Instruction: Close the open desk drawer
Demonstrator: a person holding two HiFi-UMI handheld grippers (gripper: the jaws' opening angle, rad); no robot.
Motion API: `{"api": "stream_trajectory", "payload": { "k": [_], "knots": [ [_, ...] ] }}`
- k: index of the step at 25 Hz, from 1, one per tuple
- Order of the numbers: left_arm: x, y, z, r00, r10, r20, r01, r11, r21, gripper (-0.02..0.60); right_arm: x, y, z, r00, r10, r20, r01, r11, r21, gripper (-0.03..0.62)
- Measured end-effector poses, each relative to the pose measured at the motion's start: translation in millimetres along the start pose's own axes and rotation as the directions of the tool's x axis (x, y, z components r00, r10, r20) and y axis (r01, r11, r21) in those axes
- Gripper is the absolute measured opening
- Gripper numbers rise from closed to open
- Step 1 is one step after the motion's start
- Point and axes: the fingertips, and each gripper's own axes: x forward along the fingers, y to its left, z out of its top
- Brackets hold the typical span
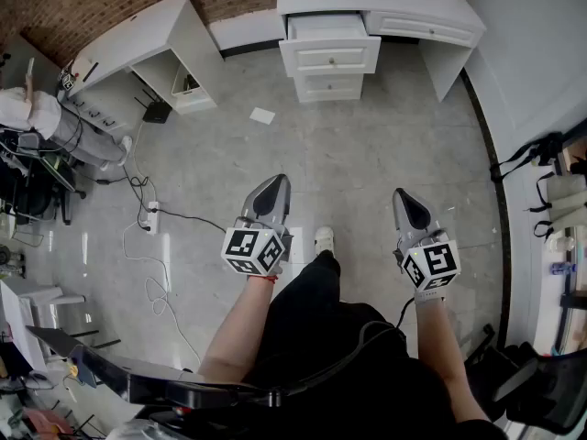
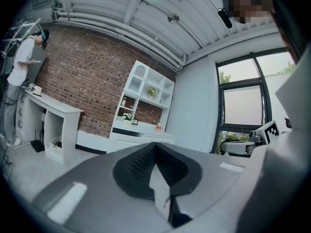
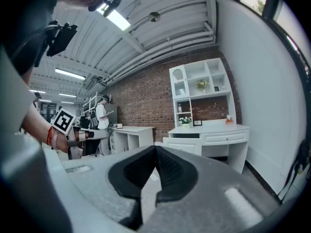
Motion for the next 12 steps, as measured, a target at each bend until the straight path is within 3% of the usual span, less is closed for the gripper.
{"api": "stream_trajectory", "payload": {
  "k": [12],
  "knots": [
    [92.0,44.3,2.5,0.999,-0.001,-0.048,0.002,1.0,0.003,0.003,98.1,-44.8,-14.2,0.998,0.014,-0.064,-0.011,0.999,0.039,0.0]
  ]
}}
